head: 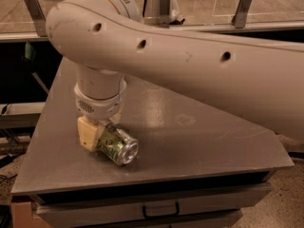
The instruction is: Place green can upright
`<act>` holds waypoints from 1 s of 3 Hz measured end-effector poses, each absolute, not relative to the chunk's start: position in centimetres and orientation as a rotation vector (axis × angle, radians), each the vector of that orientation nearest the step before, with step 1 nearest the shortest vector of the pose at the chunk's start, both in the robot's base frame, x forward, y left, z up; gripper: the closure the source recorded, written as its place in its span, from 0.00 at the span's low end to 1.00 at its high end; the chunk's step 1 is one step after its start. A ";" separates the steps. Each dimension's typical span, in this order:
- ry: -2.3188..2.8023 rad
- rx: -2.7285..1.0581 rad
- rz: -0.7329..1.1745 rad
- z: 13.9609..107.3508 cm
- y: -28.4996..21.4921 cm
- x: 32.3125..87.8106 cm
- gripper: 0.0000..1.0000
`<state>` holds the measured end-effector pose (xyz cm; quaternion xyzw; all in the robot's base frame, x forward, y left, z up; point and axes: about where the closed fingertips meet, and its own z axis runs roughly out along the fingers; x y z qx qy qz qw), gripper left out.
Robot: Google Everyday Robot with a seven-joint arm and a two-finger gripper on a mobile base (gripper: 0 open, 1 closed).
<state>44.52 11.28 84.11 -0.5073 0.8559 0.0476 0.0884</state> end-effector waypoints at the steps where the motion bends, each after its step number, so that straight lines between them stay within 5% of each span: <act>1: 2.547 -1.445 0.177 85.0 10.5 45.8 0.64; 2: 2.458 -1.386 0.291 87.8 9.9 47.3 0.88; 3: 2.287 -1.298 0.475 92.7 8.9 49.5 1.00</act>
Offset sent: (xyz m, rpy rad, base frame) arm 0.0472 -0.0223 0.0730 0.3240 -0.0991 0.0001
